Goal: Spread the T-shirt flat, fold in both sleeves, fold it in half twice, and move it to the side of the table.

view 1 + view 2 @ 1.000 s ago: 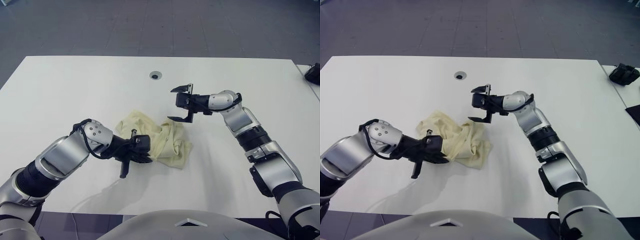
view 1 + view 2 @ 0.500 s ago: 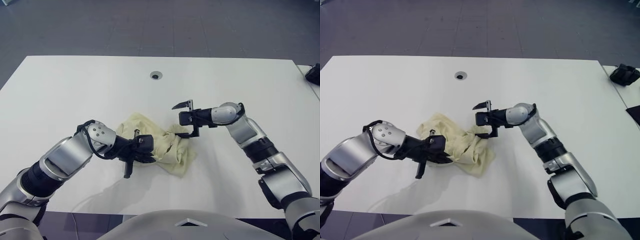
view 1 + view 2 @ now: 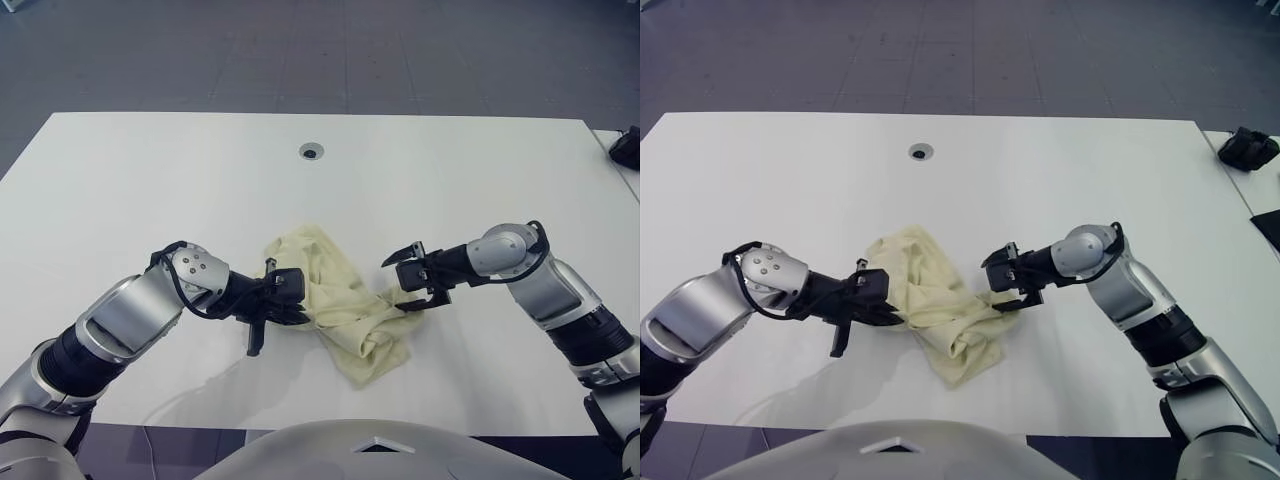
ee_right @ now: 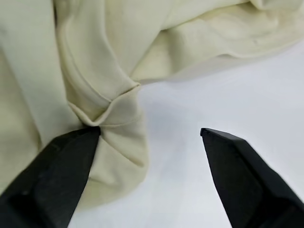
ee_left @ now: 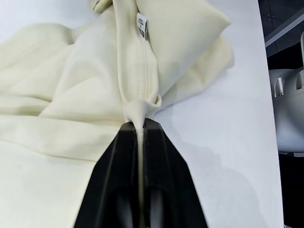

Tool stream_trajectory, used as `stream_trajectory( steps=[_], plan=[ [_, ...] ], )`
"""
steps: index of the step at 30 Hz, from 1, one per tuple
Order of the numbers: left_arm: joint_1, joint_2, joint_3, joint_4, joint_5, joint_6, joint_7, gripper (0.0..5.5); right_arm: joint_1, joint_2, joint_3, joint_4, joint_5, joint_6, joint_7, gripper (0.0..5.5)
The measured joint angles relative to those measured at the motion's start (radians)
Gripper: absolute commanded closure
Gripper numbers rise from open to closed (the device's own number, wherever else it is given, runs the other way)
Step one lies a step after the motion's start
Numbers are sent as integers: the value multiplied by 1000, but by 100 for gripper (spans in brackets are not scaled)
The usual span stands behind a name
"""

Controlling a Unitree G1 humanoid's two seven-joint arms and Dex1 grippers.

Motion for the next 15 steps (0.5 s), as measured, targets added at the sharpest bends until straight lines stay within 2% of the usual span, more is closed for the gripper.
stream_trajectory(
  steps=[12,15],
  plan=[
    [0,4,0,4,0,0,-9,550,11,-31,7,26,60,17,77,395],
    [0,4,0,4,0,1,-9,550,19,-37,7,23,69,17,79,429]
  ],
)
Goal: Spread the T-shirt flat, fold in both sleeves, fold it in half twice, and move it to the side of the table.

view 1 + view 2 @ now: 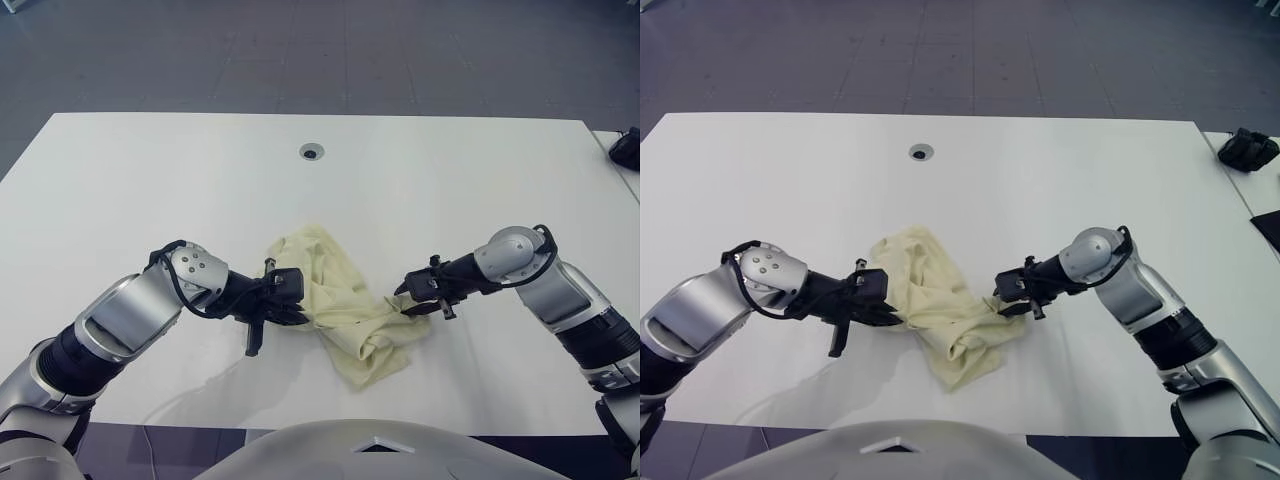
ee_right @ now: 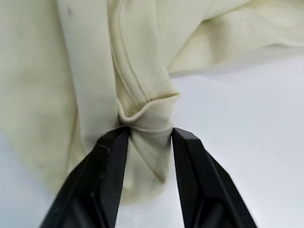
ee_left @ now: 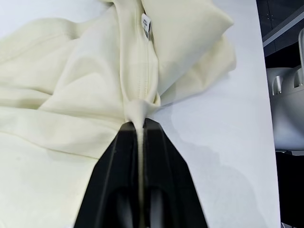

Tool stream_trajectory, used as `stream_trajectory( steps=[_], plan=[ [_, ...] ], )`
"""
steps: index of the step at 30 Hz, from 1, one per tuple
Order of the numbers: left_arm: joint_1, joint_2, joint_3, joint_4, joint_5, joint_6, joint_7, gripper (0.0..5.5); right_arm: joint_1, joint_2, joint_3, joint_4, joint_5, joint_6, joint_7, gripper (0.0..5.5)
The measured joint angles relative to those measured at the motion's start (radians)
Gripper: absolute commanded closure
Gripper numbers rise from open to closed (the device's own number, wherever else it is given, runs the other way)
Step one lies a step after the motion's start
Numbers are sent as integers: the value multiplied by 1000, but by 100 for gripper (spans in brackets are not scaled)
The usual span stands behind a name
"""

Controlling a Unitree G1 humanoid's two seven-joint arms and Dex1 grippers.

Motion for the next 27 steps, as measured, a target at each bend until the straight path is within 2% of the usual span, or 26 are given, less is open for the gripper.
stream_trajectory(
  steps=[7,9,13,18,21,27],
  plan=[
    [0,0,0,2,0,5,1,550,11,-4,-1,-5,4,1,4,514],
    [-4,-1,2,24,2,4,1,550,18,-4,-37,-2,16,33,-27,546],
    [-65,-27,30,134,19,-19,23,550,-25,4,-127,59,47,103,-89,549],
    [-269,-181,94,445,82,-76,135,550,-223,78,-246,161,106,116,-189,549],
    [-408,-251,125,652,125,-145,183,550,-310,132,-276,257,107,94,-271,549],
    [-719,-351,156,1161,257,-423,297,550,-581,242,-292,661,35,-64,-495,549]
  ],
)
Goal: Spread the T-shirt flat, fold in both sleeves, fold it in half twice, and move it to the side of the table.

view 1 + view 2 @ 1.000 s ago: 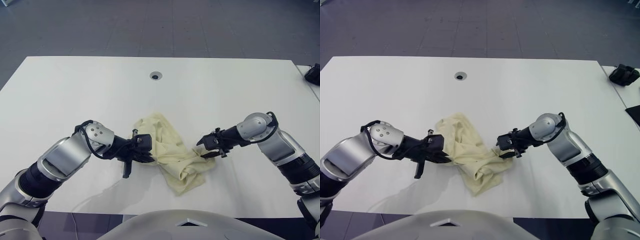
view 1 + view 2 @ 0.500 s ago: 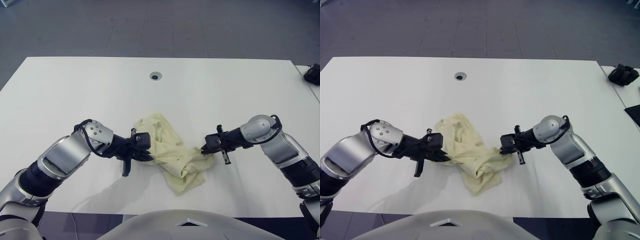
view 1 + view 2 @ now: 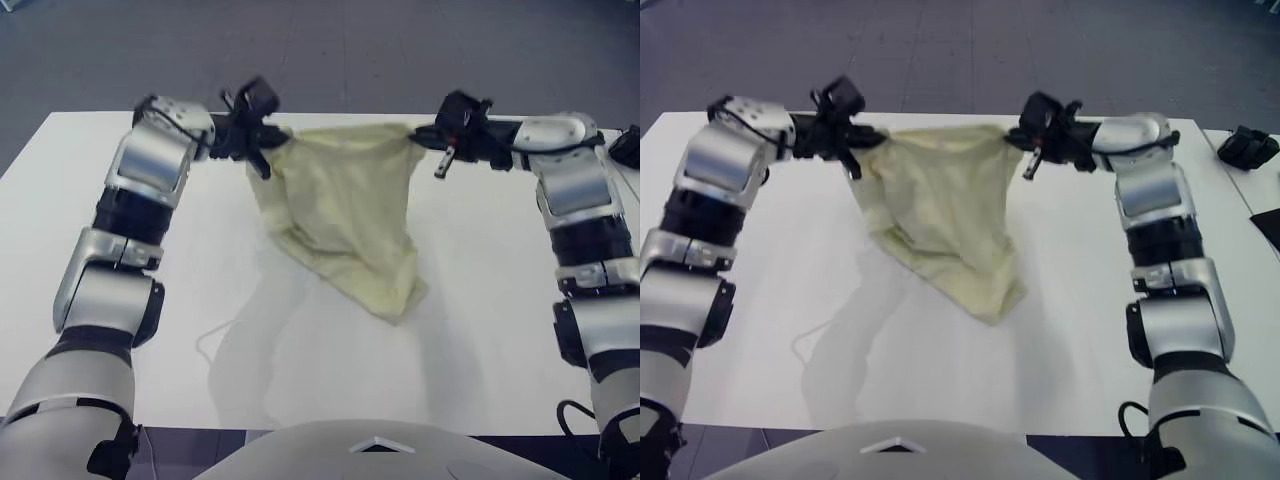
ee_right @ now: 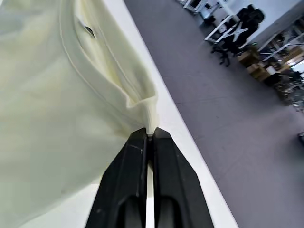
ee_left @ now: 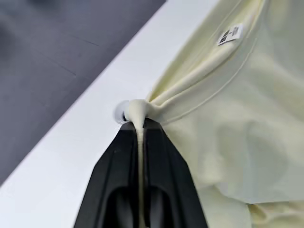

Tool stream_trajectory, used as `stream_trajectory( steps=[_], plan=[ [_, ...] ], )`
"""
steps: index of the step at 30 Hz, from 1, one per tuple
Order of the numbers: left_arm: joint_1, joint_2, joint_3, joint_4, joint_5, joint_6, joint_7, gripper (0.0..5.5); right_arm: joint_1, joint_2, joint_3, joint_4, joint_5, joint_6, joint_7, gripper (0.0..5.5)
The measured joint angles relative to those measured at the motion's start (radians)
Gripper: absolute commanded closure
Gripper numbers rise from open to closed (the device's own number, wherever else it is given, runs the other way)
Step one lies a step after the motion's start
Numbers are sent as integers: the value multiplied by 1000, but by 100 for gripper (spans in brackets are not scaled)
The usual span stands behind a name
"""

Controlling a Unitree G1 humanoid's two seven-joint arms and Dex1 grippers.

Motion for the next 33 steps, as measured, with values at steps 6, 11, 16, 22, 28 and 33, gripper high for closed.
stream_trajectory(
  steps=[6,11,16,22,28,33],
  plan=[
    [-330,-133,-3,544,196,-415,335,550,-357,88,22,530,-165,-248,-377,549],
    [-484,-160,-26,695,351,-593,596,550,-534,101,49,683,-279,-347,-639,549],
    [-497,-162,-45,726,442,-638,610,550,-547,102,55,719,-315,-395,-674,549],
    [-230,-134,-110,578,487,-678,320,550,-399,82,8,631,-226,-495,-416,549],
    [129,6,-100,50,425,-570,9,550,-86,5,-2,232,-25,-331,3,549],
    [316,134,-94,-310,337,-467,-201,550,161,-114,1,-109,130,-110,253,549]
  ],
)
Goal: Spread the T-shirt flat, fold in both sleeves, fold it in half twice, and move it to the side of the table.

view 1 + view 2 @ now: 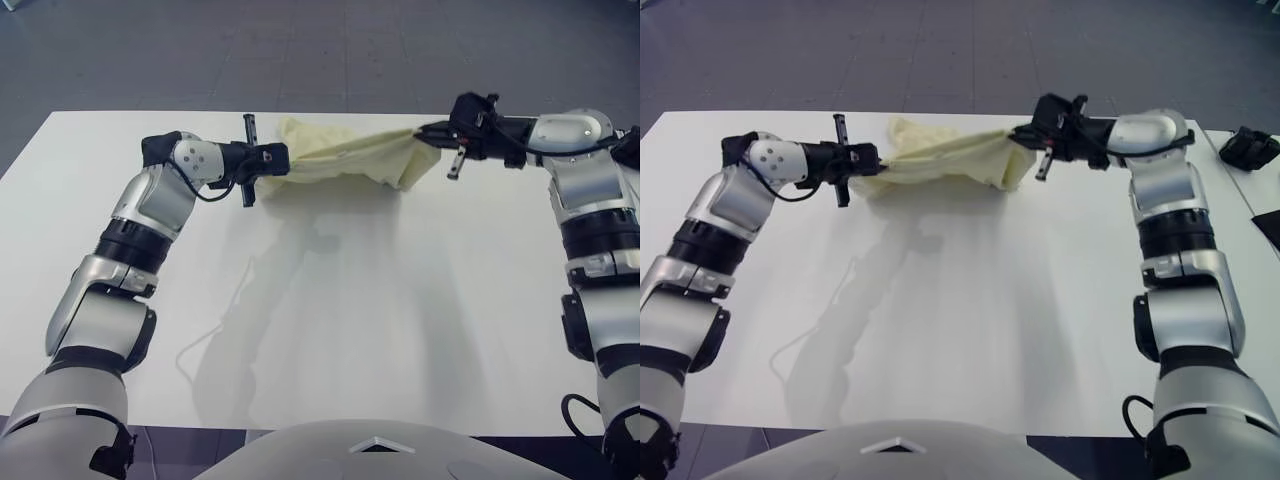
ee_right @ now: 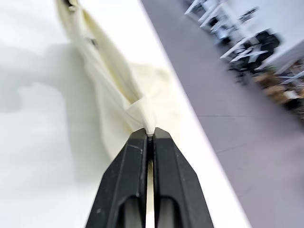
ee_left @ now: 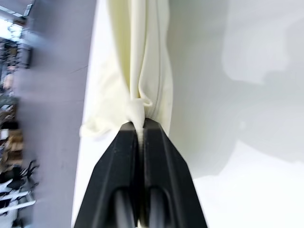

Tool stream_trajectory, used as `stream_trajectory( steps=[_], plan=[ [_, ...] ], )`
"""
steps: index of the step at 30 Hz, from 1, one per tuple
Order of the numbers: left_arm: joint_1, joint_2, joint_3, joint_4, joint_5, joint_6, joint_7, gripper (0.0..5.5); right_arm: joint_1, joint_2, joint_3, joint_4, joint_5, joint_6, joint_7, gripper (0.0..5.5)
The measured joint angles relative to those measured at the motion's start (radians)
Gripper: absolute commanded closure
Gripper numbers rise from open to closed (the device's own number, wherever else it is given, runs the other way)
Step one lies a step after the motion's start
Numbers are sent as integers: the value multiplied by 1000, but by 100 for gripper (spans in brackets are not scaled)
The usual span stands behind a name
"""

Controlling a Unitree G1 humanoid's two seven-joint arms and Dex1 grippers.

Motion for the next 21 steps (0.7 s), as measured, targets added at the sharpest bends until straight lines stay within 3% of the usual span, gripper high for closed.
stream_trajectory(
  steps=[5,11,19,21],
  plan=[
    [177,146,-5,-350,-70,77,-205,550,267,-139,21,-384,123,209,171,549],
    [459,293,-67,-709,-65,169,-341,550,584,-266,104,-857,162,416,219,549],
    [570,326,-76,-816,-66,230,-360,550,771,-351,129,-1033,123,476,168,549],
    [587,326,-75,-834,-69,241,-360,550,813,-380,126,-1058,117,476,162,513]
  ],
)
